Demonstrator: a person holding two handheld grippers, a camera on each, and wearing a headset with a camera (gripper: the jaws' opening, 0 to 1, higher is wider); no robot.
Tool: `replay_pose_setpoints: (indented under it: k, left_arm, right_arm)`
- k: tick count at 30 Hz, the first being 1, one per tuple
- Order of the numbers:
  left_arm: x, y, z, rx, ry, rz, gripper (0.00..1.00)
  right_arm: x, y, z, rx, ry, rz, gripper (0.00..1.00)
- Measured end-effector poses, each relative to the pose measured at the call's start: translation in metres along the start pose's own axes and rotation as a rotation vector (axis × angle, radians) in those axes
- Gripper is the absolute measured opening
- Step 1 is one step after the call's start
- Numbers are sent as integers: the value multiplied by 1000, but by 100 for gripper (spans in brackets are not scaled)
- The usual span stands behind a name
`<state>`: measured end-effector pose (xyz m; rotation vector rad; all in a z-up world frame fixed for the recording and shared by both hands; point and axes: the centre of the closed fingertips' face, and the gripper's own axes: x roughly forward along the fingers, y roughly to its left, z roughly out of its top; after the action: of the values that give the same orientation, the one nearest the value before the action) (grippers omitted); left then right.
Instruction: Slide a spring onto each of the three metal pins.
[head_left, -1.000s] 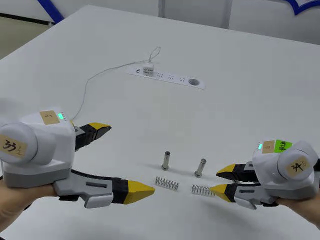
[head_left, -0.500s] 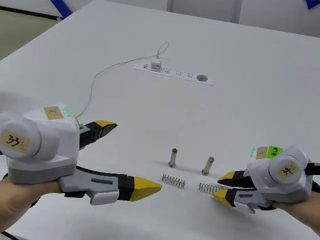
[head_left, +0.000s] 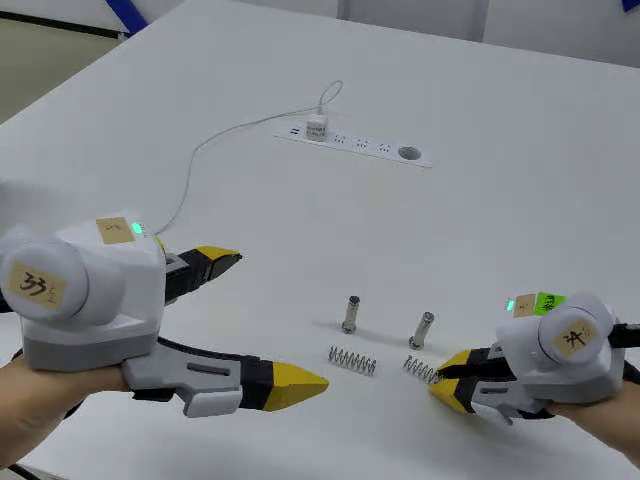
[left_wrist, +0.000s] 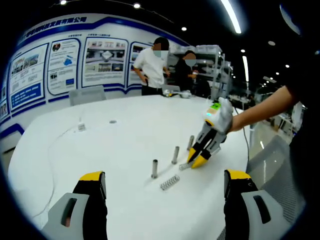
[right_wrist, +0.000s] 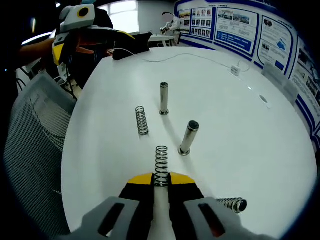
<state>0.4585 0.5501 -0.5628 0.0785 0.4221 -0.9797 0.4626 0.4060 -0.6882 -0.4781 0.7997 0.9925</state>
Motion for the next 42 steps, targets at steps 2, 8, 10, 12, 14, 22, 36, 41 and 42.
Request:
replay_pose_setpoints:
  k: [2, 8, 10, 12, 14, 22, 36, 41, 42]
  left_arm:
    - [2, -2, 0, 5, 2, -8, 100]
    - [4, -7, 0, 30, 4, -17, 99]
    - [5, -10, -1, 40, 10, -26, 99]
    - [6, -12, -1, 49, 16, -32, 98]
    - [7, -15, 0, 53, 15, -41, 97]
    - [16, -35, 13, 97, -2, -104, 92]
    - [26, -63, 25, 164, -16, -182, 80]
    - [27, -73, 21, 186, 1, -216, 75]
    - [27, -75, 21, 190, 0, -225, 74]
  right_arm:
    - [0, 2, 0, -3, 3, 0, 11]
    - [-7, 9, 4, -6, -7, 12, 11]
    - [-13, 12, 7, -16, -14, 15, 11]
    - [-21, 13, 12, -31, -23, 13, 11]
    - [-27, 14, 18, -46, -35, 10, 11]
    - [-56, 22, 48, -139, -72, 2, 11]
    - [-79, 55, 75, -282, -84, 39, 11]
    - [-85, 68, 85, -315, -102, 57, 11]
    - [-86, 71, 87, -327, -105, 61, 11]
